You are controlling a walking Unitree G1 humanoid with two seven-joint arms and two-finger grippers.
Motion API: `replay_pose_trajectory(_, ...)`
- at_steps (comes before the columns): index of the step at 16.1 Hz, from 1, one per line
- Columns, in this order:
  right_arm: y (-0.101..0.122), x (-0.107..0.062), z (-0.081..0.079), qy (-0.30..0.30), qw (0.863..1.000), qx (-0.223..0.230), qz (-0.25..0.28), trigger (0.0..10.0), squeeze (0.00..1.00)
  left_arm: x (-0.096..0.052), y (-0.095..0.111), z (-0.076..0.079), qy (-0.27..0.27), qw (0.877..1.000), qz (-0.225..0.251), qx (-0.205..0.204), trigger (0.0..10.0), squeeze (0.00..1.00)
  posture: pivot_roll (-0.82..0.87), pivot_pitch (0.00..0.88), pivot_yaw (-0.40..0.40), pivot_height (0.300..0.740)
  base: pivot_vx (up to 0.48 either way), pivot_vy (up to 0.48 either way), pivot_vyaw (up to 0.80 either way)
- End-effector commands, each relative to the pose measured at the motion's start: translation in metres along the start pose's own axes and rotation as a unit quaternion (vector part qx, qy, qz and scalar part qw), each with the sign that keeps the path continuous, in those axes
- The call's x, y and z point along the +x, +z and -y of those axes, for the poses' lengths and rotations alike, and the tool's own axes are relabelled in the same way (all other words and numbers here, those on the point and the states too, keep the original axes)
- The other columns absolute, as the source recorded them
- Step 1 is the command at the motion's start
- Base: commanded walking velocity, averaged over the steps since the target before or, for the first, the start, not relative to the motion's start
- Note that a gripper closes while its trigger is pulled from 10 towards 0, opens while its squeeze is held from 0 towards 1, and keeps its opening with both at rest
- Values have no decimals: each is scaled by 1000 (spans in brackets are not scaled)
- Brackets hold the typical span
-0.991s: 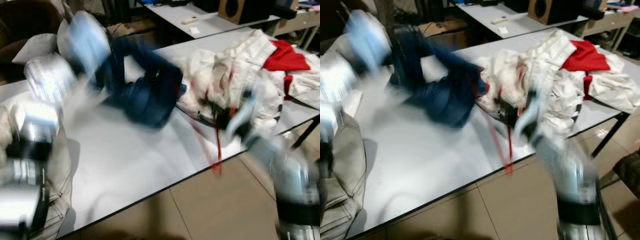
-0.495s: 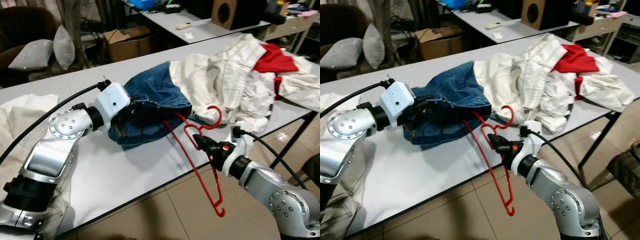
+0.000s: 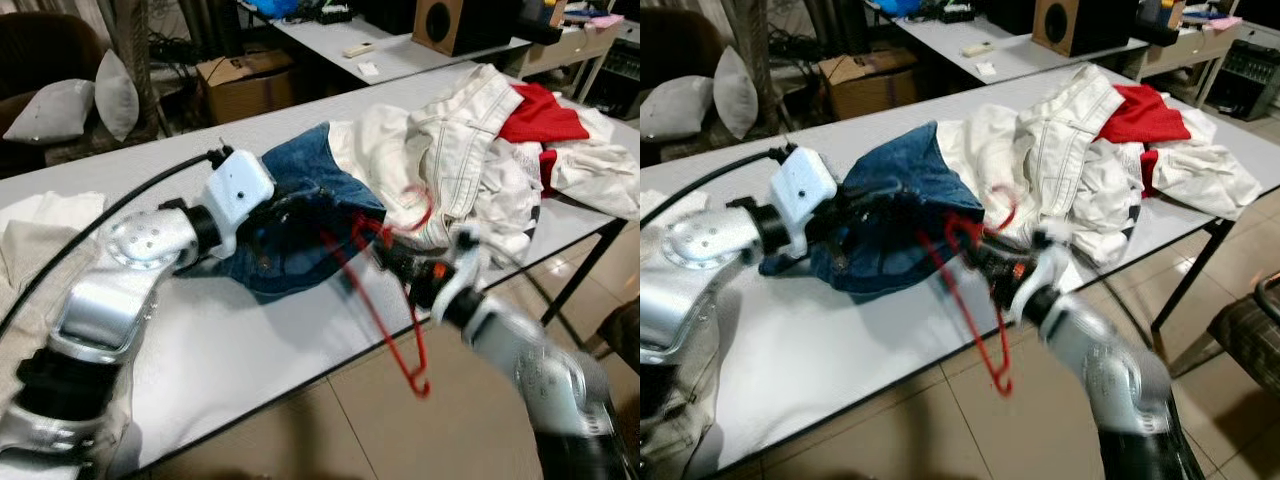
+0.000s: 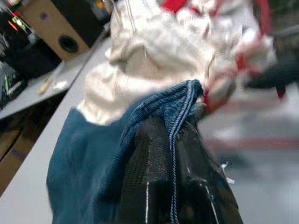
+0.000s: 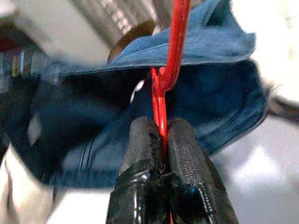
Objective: Hang hanger
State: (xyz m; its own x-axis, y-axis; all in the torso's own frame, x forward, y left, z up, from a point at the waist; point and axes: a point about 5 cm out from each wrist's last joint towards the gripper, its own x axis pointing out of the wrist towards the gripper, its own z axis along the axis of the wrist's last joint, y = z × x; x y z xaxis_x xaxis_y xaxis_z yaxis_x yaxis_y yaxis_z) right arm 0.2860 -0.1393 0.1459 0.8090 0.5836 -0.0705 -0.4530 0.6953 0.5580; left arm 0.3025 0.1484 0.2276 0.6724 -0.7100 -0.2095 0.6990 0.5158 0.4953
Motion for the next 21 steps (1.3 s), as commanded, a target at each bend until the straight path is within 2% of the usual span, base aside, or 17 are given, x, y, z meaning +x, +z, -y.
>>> replay_pose_trajectory(1,10,0,5,-2,999,25,29,10000,0,-2,-7,-1,-4,1000,-24,8,0,0,-84,0,62,740,0,0,0)
replay_pose_trajectory(4,16,7,19,-14,995,89,52,10000,0,-2,-18,1,-9,998,-57,8,0,0,-68,0,52,740,0,0,0)
replay_pose_trajectory(5,15,13,28,-30,987,144,67,10000,0,4,-27,5,-2,998,-63,-10,1804,0,-52,0,39,740,0,0,0)
replay_pose_trajectory(6,14,15,29,-30,984,164,67,10000,0,8,-31,6,3,998,-64,-13,2471,0,-52,0,39,740,0,0,0)
replay_pose_trajectory(7,6,18,27,-35,984,166,45,10000,0,13,-38,8,15,997,-71,-9,4039,0,-45,0,32,740,0,0,0)
replay_pose_trajectory(8,1,18,25,-36,985,167,31,10000,0,16,-41,8,20,997,-75,-9,3804,0,-45,0,32,740,0,0,0)
replay_pose_trajectory(9,-3,16,22,-32,983,178,31,10000,0,16,-40,6,35,997,-71,-15,2902,0,-55,0,31,740,0,0,0)
replay_pose_trajectory(10,-6,11,20,-32,982,186,33,10000,0,16,-39,3,47,996,-67,-23,0,0,-55,0,31,740,0,0,0)
replay_pose_trajectory(11,-7,8,21,-36,980,193,34,10000,0,16,-38,0,60,996,-66,-22,0,0,-60,0,34,740,0,0,0)
replay_pose_trajectory(12,-10,4,21,-42,978,203,32,10000,0,17,-39,-9,96,993,-62,-17,0,0,-63,0,36,740,0,0,0)
replay_pose_trajectory(14,-18,-4,14,-41,978,205,24,10000,0,19,-35,-26,156,987,-45,-16,0,0,-75,0,46,740,0,0,0)
replay_pose_trajectory(15,-21,-8,11,-39,979,200,18,10000,0,20,-34,-29,166,985,-41,-17,0,0,-81,0,53,740,0,0,0)
replay_pose_trajectory(17,-21,-12,8,-39,981,188,19,10000,0,21,-34,-29,160,986,-44,-15,0,0,-87,0,61,740,0,0,0)
replay_pose_trajectory(21,-3,-23,4,-37,980,184,70,10000,0,22,-42,-19,129,990,-55,-12,0,0,-78,0,70,740,0,0,0)
